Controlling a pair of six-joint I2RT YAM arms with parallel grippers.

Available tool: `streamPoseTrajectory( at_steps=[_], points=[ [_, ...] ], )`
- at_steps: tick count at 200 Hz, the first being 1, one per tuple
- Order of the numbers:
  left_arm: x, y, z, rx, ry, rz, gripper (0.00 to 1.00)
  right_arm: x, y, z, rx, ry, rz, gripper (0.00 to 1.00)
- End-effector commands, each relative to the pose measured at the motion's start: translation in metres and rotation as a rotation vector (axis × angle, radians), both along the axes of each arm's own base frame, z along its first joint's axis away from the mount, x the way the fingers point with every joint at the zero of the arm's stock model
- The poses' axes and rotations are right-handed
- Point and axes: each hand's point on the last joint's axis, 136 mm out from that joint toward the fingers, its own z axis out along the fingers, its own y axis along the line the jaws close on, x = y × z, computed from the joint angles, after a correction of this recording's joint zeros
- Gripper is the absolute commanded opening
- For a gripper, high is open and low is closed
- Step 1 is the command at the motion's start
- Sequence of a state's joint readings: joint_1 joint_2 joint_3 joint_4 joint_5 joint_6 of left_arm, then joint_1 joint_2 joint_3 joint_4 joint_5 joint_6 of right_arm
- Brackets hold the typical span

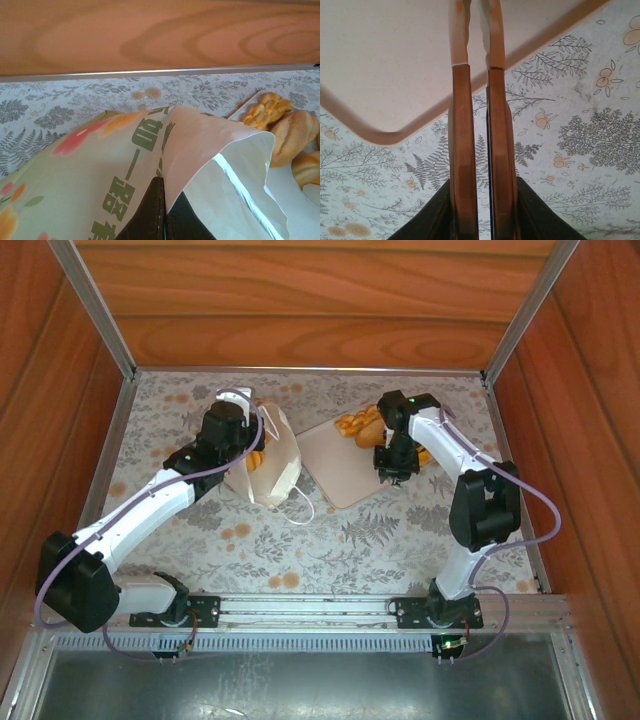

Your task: Take the fake bread out of the paper bag

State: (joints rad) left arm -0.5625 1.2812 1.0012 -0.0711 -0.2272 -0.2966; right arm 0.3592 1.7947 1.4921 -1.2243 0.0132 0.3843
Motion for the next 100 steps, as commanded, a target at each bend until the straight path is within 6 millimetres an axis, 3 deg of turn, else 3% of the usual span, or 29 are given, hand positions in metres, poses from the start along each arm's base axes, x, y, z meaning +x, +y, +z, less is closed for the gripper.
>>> streamPoseTrajectory(
  at_steps=[1, 100],
  points=[
    [-0.001, 0.000, 0.024, -0.060, -0.057, -0.008, 0.00, -0.001, -0.013, 0.006, -0.032, -0.023, -0.048, 0.31],
    [-0.001, 0.002, 0.024, -0.054, -0.060, 0.000, 0.00, 0.004, -0.002, 0.017, 0.043, -0.068, -0.036, 0.32]
  ],
)
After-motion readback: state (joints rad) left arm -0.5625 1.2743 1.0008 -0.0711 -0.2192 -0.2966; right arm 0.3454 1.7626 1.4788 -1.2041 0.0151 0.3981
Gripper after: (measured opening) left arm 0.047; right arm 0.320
